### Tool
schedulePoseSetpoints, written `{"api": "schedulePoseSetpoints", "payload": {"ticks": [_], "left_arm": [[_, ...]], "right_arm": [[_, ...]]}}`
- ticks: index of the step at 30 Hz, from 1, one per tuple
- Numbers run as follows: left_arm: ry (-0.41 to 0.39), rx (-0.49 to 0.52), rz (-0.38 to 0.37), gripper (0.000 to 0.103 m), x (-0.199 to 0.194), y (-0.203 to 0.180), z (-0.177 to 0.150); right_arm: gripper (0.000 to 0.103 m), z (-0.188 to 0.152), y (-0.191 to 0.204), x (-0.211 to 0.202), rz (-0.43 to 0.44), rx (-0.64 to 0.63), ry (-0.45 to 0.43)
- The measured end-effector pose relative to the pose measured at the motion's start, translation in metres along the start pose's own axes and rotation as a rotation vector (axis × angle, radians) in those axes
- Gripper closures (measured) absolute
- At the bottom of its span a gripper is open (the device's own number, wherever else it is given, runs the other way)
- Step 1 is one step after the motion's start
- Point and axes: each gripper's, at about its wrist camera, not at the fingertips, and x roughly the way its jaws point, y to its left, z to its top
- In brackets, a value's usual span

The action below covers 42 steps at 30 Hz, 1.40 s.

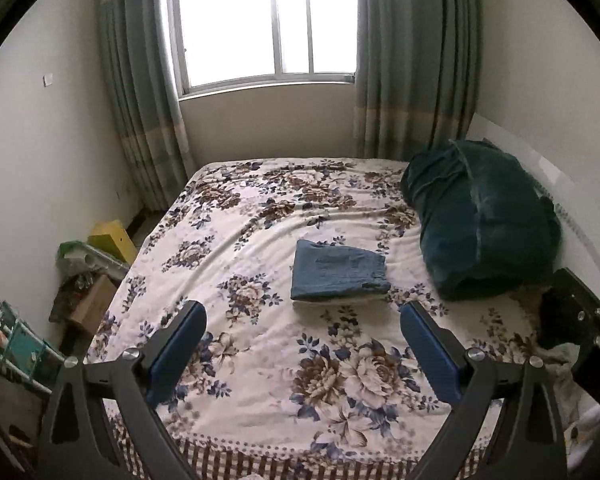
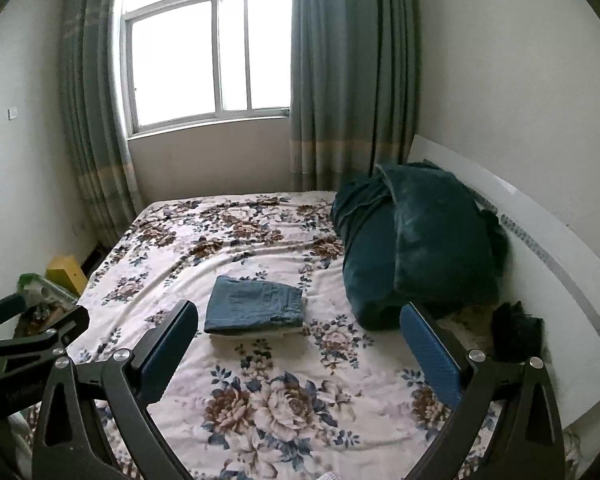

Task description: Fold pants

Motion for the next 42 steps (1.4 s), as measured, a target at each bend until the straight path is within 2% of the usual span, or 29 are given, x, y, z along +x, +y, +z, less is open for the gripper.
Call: {"api": "schedulePoseSetpoints", "payload": {"ticks": [6, 9, 21, 42], "left_arm": [[-0.009, -0.034, 0.013, 0.004, -0.020, -0.001, -0.006], [-0.011, -0.051, 0.005, 0.001, -0.025, -0.001, -0.008], [-0.038, -0.048, 0.064, 0.000, -0.037, -0.010, -0.010], [-0.047, -0.048, 0.058, 0.000, -0.041, -0.017, -0.006]], "right_arm": [[0.000, 0.002, -0.005, -0.021, 0.037, -0.023, 0.006], [0.000, 0.003, -0.006, -0.018, 0.038, -0.041, -0.003], [0.000, -0.001, -0.015, -0.002, 0.054, -0.046, 0.018], [0.000, 0.001, -0.022, 0.004, 0.063, -0.031, 0.027]]}}
